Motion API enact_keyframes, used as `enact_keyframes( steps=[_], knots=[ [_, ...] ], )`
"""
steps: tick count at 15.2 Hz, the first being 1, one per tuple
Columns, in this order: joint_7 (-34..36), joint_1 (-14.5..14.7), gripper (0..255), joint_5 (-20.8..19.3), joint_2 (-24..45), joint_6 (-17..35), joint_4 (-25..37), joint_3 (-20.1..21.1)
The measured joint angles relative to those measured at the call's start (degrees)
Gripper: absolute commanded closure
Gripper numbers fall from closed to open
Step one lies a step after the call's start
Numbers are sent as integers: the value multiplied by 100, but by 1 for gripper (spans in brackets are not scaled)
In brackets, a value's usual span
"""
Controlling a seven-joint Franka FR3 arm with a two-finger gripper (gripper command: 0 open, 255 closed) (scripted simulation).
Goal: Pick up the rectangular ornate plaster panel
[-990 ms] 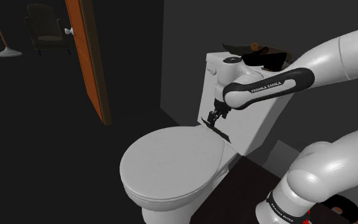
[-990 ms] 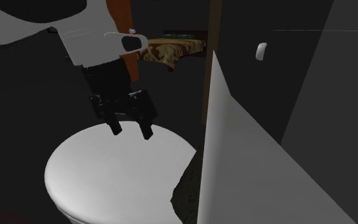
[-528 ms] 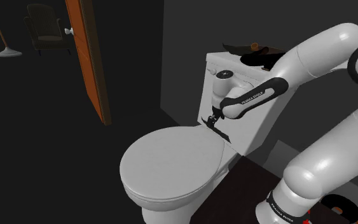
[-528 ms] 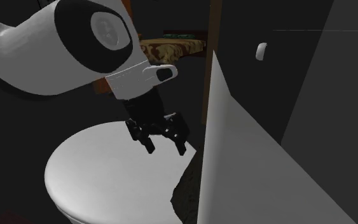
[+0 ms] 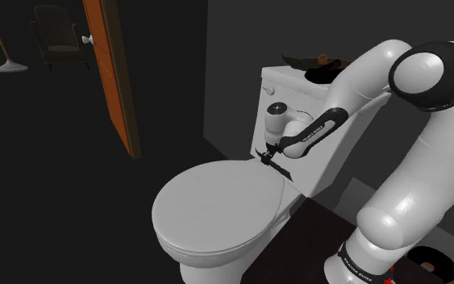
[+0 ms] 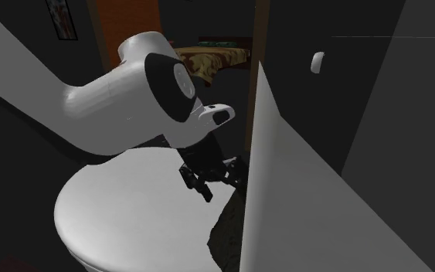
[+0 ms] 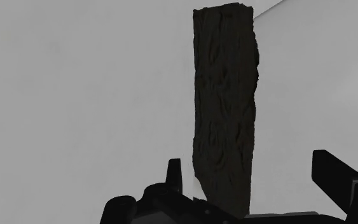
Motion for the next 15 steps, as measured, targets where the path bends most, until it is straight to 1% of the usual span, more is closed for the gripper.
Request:
enact_keyframes(
  steps=[4,5,15],
  knots=[
    [338,-21,0,-361,334,209,77,-55],
    [377,-20,255,-398,357,228,74,-60],
    [418,-20,255,-441,379,249,71,-67]
  ],
)
